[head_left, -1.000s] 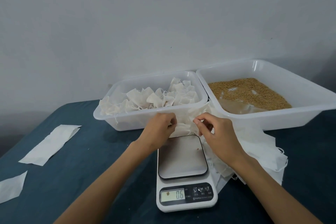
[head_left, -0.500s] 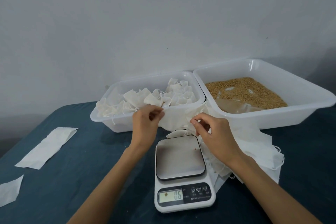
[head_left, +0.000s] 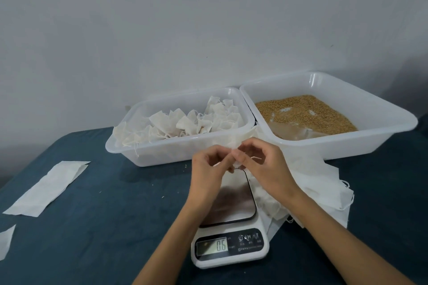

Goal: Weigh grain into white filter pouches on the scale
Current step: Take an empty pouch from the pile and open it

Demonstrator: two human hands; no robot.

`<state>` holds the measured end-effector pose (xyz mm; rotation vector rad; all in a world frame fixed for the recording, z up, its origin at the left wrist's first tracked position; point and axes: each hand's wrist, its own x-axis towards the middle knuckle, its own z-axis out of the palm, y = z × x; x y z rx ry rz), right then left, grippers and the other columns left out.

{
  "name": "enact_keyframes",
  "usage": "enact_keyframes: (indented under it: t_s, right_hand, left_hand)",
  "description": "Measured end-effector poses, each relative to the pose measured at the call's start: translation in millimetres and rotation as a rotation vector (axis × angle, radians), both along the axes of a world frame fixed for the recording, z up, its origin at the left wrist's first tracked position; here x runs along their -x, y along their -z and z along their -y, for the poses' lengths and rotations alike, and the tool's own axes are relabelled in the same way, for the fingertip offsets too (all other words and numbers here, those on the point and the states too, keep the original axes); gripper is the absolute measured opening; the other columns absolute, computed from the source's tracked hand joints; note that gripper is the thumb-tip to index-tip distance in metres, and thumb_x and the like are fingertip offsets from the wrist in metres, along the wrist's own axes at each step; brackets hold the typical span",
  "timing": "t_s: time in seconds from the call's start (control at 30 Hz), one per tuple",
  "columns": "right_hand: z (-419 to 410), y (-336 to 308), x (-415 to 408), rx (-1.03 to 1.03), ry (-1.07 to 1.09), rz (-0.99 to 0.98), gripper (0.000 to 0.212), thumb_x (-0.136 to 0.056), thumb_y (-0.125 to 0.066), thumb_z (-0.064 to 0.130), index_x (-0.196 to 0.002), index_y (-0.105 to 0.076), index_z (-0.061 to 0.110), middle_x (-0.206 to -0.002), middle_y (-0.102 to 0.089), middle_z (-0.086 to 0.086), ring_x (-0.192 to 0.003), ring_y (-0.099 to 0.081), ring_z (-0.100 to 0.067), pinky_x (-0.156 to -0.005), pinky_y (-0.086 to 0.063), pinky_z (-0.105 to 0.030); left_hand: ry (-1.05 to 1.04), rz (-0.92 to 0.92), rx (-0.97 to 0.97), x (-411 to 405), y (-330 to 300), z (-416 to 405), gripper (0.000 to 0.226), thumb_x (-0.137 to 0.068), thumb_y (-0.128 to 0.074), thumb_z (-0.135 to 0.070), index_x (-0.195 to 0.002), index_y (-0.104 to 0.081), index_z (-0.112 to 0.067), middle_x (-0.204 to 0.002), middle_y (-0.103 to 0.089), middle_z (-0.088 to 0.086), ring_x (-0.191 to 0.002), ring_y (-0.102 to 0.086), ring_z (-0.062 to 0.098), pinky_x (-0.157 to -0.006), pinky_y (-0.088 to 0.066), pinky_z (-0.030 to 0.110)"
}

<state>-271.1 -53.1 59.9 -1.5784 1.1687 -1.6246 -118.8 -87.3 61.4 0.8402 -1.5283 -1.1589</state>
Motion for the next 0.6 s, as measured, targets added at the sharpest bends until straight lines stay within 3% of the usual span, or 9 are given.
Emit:
enact_keyframes:
  t_s: [0.1, 0.27, 0.4, 0.5, 0.6]
  right_hand:
    - [0, 0, 1, 0.008, -0.016, -0.012, 0.018, -0.09, -0.074, 0.041, -0.091, -0.074, 0.023, -0.081, -0.074, 0.0, -0.077, -0.072, -0.022, -0.072, -0.061, -0.036]
    - [3, 4, 4, -0.024, 0.006, 0.053, 0.003, -0.091, -0.075, 0.017, -0.093, -0.073, 0.015, -0.078, -0.074, -0.004, -0.068, -0.071, -0.019, -0.067, -0.055, -0.026]
    - [3, 6, 4, 0.076, 0.153, -0.132, 0.015, -0.094, -0.068, 0.011, -0.093, -0.06, 0.024, -0.077, -0.07, 0.003, -0.068, -0.068, -0.017, -0.069, -0.055, -0.029]
    - [1, 9, -1, 0.197, 0.173, -0.406, 0.021, -0.096, -0.061, 0.004, -0.093, -0.068, 0.023, -0.087, -0.066, 0.013, -0.082, -0.066, -0.012, -0.072, -0.052, -0.023]
    - [0, 7, -3, 0.127, 0.144, -0.268, 0.026, -0.096, -0.061, 0.008, -0.087, -0.071, 0.031, -0.084, -0.068, 0.014, -0.08, -0.067, -0.007, -0.071, -0.049, -0.014]
  left_hand:
    - [0.072, -0.01, 0.026, -4, 3, -3, 0.011, -0.098, -0.07, -0.009, -0.097, -0.08, -0.004, -0.086, -0.077, 0.012, -0.076, -0.069, 0.02, -0.074, -0.058, 0.03]
    - [0.007, -0.058, -0.006, -6, 6, -5, 0.008, -0.099, -0.069, -0.006, -0.096, -0.077, -0.004, -0.077, -0.074, 0.008, -0.07, -0.067, 0.017, -0.074, -0.059, 0.031]
    - [-0.083, -0.175, -0.025, -6, 5, -4, 0.005, -0.097, -0.069, -0.001, -0.099, -0.072, -0.004, -0.078, -0.071, 0.007, -0.068, -0.067, 0.019, -0.071, -0.059, 0.029]
    - [-0.073, -0.155, 0.017, -5, 7, -6, 0.007, -0.098, -0.07, -0.001, -0.103, -0.07, -0.004, -0.079, -0.072, 0.007, -0.068, -0.067, 0.019, -0.07, -0.058, 0.028]
    - [-0.001, -0.1, 0.07, -4, 8, -8, 0.011, -0.098, -0.072, -0.005, -0.109, -0.07, -0.007, -0.082, -0.075, 0.007, -0.073, -0.07, 0.018, -0.073, -0.057, 0.025]
